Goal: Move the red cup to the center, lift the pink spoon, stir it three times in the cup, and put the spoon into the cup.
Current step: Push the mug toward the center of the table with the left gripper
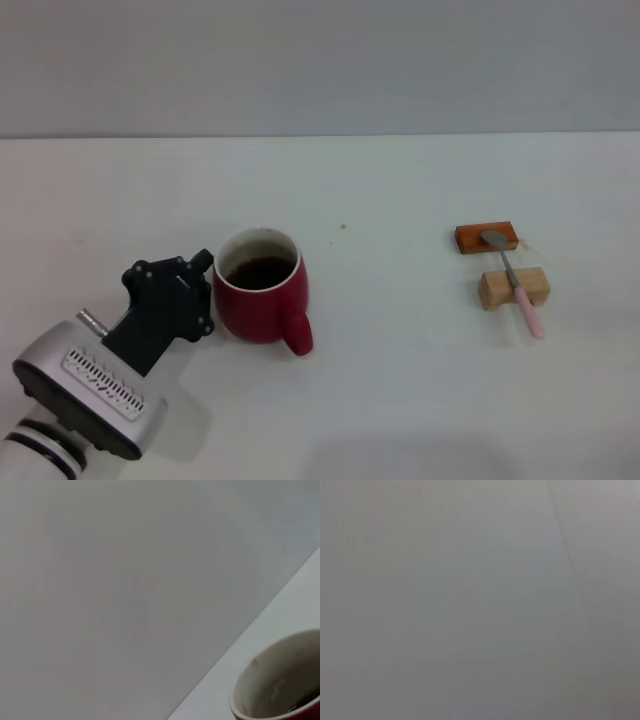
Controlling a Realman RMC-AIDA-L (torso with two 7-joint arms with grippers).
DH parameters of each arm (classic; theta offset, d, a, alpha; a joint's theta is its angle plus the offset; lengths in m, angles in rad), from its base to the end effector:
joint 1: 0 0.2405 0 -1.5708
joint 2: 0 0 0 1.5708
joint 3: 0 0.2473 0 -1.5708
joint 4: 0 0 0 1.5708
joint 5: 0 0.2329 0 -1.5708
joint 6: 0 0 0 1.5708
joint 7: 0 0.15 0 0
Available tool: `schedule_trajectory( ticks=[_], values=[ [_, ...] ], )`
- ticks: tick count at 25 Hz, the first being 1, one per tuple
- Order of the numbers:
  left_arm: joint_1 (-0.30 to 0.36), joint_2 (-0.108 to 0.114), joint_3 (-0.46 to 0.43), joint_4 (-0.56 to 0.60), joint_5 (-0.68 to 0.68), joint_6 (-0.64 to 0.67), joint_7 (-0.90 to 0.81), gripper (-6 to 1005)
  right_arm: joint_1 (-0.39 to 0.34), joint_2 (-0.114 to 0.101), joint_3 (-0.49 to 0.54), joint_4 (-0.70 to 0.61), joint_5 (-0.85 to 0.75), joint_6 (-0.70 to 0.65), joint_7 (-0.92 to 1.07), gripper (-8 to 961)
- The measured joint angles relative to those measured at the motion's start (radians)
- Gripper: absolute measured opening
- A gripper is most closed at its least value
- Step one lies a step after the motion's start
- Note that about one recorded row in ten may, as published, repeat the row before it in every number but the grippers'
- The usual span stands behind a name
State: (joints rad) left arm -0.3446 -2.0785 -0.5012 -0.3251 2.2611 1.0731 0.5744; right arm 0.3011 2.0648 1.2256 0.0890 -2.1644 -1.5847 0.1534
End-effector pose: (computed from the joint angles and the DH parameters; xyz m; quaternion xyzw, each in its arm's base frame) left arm -0.3113 0.2967 -0.0998 -0.8272 0.0415 -0.1002 0.5514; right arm 0.3905 0.2679 0.0898 -0.4404 0.1745 0.3475 0.8092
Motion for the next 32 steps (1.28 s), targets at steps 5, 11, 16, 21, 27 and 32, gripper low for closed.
schedule_trajectory(
  ticks=[5,11,16,21,27,32],
  values=[
    [-0.010,0.000,0.009,-0.035,0.000,-0.024,0.000,51,0.005,0.000,0.000,0.000,0.000,0.000,0.000,761],
    [-0.011,0.000,0.025,-0.069,0.000,-0.041,-0.004,55,0.006,0.000,0.000,0.001,-0.001,0.000,0.000,760],
    [-0.011,0.000,0.032,-0.087,0.000,-0.057,-0.009,60,0.006,0.000,0.000,0.003,-0.002,0.000,0.000,760],
    [-0.008,0.000,0.039,-0.098,0.000,-0.058,-0.009,64,0.005,0.001,0.000,0.003,-0.002,0.000,0.000,760],
    [-0.001,0.000,0.049,-0.110,0.000,-0.058,-0.011,68,0.002,0.005,0.000,0.005,-0.002,0.000,0.000,759],
    [0.001,0.000,0.074,-0.121,-0.003,-0.059,-0.012,72,0.001,0.007,-0.002,0.005,-0.002,0.000,0.000,759]
  ],
)
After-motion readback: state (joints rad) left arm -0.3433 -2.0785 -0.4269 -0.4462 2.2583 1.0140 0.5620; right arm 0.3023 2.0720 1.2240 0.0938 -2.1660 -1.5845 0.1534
